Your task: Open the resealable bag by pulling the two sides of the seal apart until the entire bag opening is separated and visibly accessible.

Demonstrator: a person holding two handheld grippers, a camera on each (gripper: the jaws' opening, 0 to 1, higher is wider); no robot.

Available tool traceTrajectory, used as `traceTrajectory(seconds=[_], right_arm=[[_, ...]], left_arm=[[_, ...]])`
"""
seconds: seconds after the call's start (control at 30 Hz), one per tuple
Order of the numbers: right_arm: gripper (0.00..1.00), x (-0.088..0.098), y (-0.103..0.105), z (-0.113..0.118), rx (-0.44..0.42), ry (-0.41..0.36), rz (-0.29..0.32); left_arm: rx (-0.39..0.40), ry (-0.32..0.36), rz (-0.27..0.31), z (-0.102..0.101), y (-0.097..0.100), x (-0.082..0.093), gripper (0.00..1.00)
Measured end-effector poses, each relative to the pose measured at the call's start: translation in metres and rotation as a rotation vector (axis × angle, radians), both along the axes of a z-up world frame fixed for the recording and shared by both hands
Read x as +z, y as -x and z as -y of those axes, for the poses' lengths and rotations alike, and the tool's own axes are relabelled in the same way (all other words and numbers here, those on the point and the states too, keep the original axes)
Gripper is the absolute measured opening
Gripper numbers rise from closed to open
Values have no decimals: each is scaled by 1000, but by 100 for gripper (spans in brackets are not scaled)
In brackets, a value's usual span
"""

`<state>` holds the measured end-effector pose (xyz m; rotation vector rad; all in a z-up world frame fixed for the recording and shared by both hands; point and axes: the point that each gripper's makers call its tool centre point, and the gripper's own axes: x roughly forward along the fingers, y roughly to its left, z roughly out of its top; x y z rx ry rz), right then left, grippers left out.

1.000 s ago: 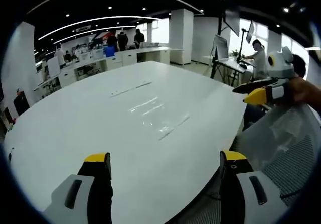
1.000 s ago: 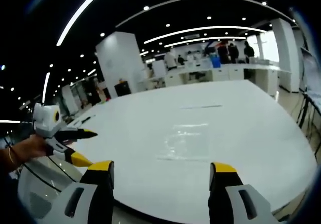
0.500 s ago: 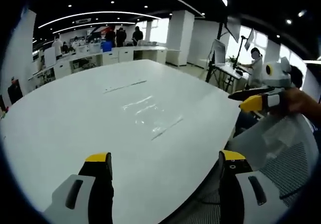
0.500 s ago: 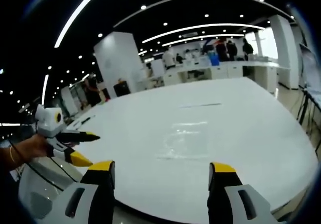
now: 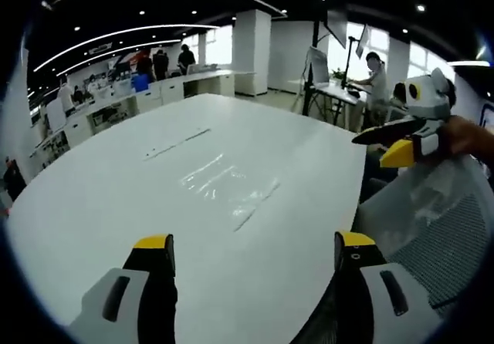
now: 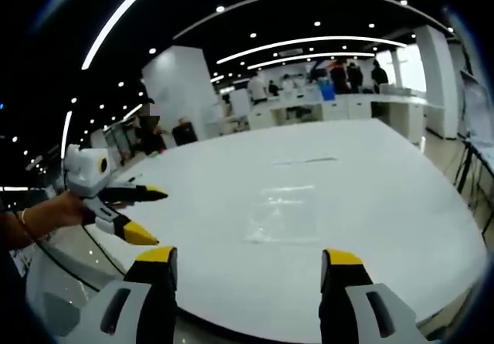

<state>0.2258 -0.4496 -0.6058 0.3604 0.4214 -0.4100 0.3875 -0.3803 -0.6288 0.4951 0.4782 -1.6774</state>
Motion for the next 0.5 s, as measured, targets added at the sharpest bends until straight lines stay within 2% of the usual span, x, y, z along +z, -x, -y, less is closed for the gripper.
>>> traceTrajectory(seconds=[0.5], right_arm=[[74,-2,1,4,-10,0,-12]], left_arm=[[-97,-57,123,34,-14,-35,79]])
